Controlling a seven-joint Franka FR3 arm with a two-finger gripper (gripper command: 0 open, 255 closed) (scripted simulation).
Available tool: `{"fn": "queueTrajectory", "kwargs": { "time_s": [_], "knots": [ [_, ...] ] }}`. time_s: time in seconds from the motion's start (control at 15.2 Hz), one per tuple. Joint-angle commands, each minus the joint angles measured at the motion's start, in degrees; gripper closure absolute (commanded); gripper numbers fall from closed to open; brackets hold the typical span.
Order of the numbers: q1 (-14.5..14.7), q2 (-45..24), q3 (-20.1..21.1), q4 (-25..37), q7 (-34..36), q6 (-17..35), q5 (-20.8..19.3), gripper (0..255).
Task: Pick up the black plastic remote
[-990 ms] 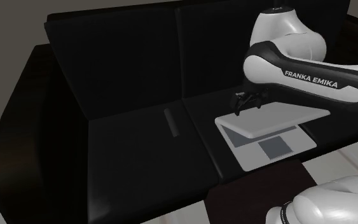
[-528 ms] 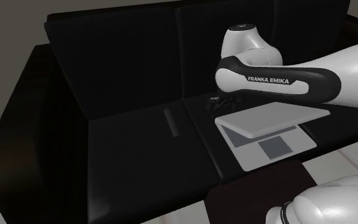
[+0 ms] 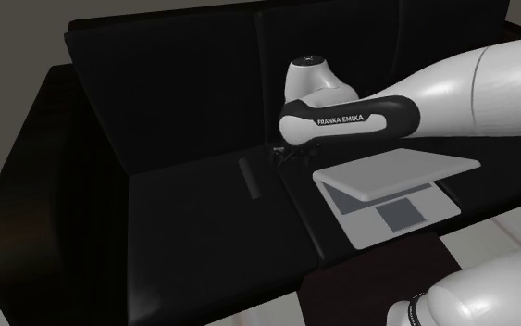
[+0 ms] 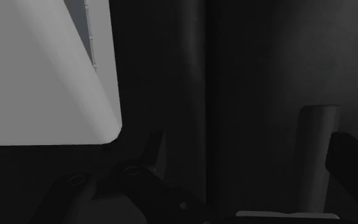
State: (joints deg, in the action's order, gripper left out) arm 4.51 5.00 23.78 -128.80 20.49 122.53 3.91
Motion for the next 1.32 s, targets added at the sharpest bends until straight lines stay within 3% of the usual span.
{"fn": "queueTrajectory", "kwargs": {
  "time_s": [0.0,0.66,1.25],
  "knots": [
    [0.38,-4.66,0.96,2.36,2.72,2.43,-1.53,0],
    [6.32,-26.89,0.92,19.21,14.85,8.05,-10.72,0],
    [7.38,-30.95,-0.30,18.48,15.99,12.65,-12.72,0]
  ]
}}
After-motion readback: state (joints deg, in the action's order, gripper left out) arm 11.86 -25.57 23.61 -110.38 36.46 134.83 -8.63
